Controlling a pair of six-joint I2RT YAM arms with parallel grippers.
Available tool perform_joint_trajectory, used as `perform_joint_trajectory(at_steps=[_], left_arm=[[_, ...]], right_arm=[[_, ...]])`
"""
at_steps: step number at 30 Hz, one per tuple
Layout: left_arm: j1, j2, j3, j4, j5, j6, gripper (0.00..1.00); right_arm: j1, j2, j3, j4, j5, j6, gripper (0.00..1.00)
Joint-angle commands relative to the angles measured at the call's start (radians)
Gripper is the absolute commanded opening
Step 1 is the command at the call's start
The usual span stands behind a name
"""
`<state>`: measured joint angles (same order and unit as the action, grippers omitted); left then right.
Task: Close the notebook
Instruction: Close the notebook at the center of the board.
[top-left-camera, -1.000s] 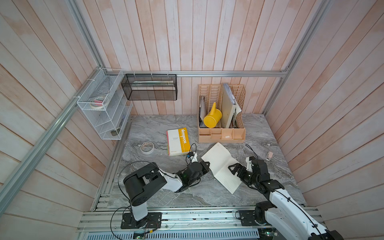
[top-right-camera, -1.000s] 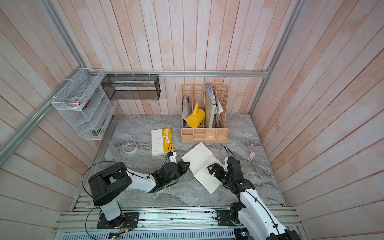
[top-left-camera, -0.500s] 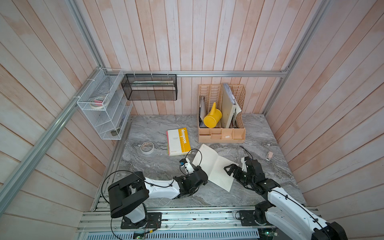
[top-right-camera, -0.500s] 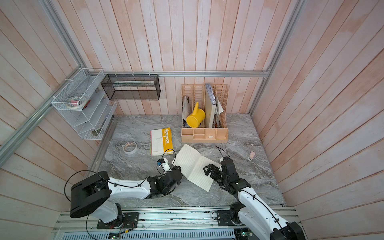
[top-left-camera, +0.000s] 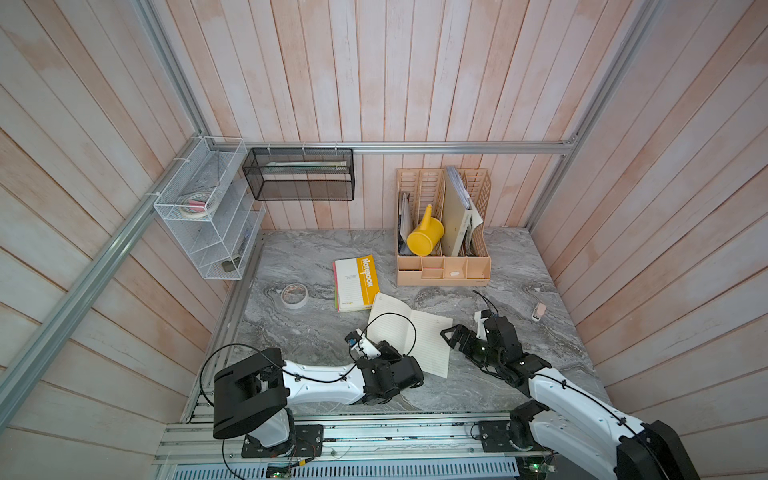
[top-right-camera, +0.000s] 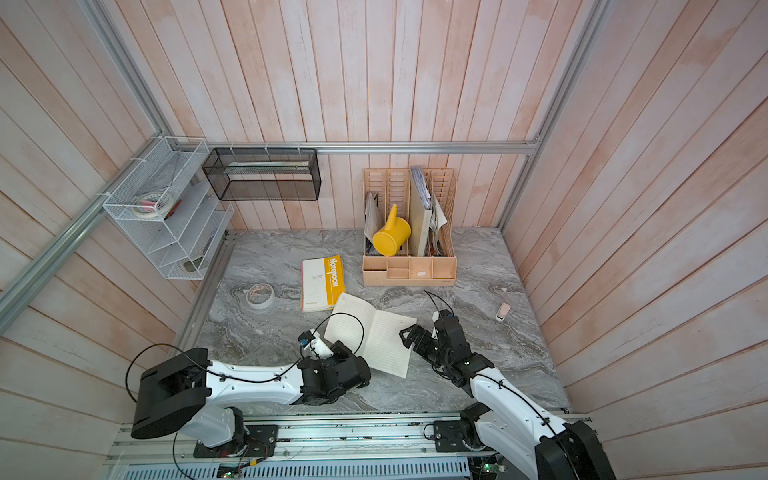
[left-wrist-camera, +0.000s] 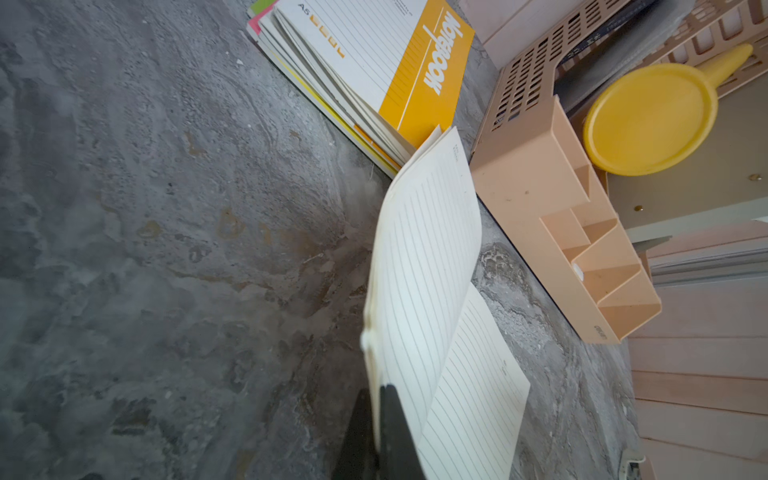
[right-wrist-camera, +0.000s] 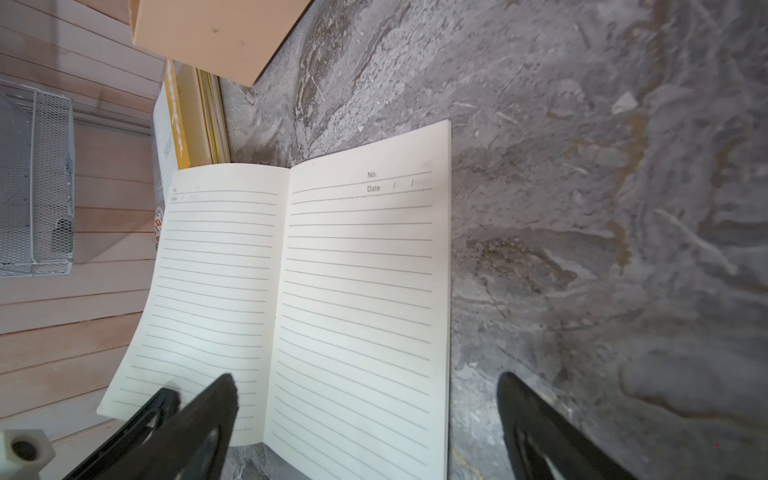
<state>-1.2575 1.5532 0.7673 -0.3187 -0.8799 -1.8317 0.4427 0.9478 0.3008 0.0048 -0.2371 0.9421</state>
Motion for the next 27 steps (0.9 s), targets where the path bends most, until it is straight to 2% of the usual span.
perform_joint_trajectory(at_steps=[1, 4, 9, 18, 27], left_arm=[[-0.003, -0.013, 0.002, -0.073, -0.041, -0.026, 0.0], [-0.003, -0.019, 0.0, -0.073, -0.038, -0.02, 0.0], [-0.005, -0.021, -0.003, -0.08, -0.031, -0.024, 0.0], [-0.005, -0.014, 0.005, -0.058, -0.025, 0.006, 0.0], [-0.005, -0.057, -0.057, 0.094, -0.002, 0.118, 0.0]], right_arm=[[0.016, 0.04, 0.034, 0.054, -0.011, -0.001, 0.98], [0.027, 0.089, 0.028, 0.12, -0.06, 0.007, 0.98], [0.081, 0.13, 0.02, 0.21, -0.053, 0.041, 0.98], [0.105, 0.21, 0.039, 0.238, -0.05, 0.039, 0.98], [0.106, 0.321, 0.039, 0.283, -0.075, 0.031, 0.98]])
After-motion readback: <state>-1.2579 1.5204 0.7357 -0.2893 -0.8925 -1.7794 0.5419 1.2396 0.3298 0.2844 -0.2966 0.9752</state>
